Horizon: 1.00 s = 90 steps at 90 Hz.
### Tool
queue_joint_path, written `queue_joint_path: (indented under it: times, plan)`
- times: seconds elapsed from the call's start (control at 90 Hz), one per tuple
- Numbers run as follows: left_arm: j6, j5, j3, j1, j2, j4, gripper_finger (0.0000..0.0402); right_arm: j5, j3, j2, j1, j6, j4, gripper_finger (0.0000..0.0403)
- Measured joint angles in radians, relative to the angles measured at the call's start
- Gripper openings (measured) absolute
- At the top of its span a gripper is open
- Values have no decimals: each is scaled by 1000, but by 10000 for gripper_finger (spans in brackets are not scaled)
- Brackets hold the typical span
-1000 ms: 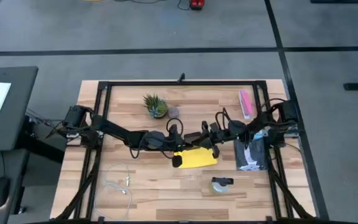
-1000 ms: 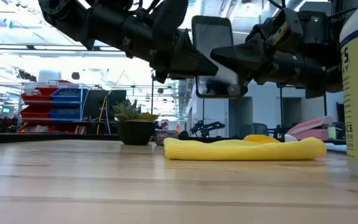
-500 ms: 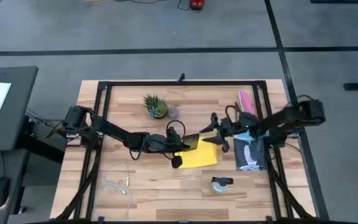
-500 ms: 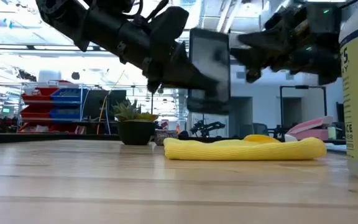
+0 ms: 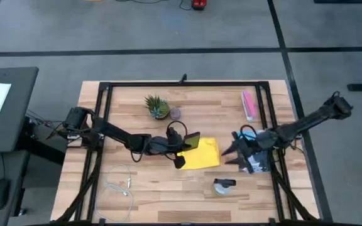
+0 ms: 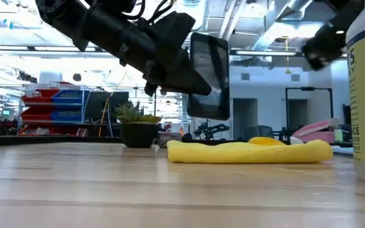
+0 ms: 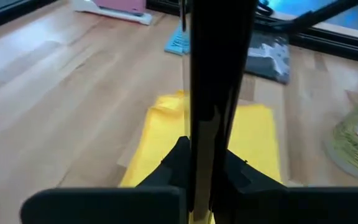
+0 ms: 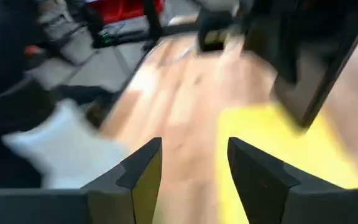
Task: Apply microfiber cloth
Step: Spray the front side of the cellphone using a spray bottle
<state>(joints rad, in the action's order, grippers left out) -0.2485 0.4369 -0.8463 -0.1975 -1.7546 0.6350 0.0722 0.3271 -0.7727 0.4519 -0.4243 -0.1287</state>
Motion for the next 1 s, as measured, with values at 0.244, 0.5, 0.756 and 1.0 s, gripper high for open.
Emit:
queue_joint_path:
  times: [0.244, 0.5, 0.756, 1.0]
  plan:
    - [0, 2, 0, -1, 0, 6, 10, -82, 0, -9, 90, -260, -56, 171]
    - [12, 1, -18, -1, 1, 2, 11, -41, -1, -55, 198, -331, -62, 188]
    - [18, 1, -50, 19, 1, -37, 12, 94, -1, -60, 307, -123, -104, 247]
    - [36, 0, -107, 23, 2, -135, 12, 255, -1, -60, 367, 87, -164, 263]
